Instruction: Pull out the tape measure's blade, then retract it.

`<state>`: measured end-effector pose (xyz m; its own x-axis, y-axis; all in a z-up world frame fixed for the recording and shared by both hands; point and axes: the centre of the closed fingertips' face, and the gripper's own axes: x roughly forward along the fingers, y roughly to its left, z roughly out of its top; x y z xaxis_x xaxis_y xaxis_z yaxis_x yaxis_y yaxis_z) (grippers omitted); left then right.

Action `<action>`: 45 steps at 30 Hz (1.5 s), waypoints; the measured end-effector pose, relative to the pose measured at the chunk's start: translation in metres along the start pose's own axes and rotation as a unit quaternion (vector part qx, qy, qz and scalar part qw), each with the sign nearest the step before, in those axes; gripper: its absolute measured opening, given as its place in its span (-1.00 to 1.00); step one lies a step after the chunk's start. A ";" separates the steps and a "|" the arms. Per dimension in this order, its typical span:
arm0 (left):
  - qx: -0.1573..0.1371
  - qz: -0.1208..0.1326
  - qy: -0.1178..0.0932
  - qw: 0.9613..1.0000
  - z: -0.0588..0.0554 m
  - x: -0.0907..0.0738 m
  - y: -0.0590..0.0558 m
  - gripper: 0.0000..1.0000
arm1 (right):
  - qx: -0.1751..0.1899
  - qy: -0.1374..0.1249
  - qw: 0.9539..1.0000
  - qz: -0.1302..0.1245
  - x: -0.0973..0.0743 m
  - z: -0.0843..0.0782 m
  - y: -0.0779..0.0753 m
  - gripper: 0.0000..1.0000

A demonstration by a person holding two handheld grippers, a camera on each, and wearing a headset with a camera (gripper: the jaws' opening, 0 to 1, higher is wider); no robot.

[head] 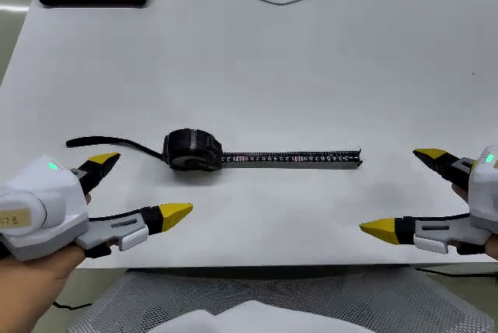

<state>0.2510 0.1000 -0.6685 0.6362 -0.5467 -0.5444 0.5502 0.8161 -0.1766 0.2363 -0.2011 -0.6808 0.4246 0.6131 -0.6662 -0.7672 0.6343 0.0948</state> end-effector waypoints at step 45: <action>-0.029 0.015 0.016 0.999 0.004 0.055 -0.016 0.69 | -0.004 0.008 1.000 0.000 0.005 0.000 -0.009 0.78</action>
<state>0.2789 0.0567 -0.6925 0.6337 -0.5168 -0.5756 0.4992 0.8416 -0.2061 0.2454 -0.2039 -0.6855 0.4166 0.6050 -0.6786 -0.7709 0.6307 0.0891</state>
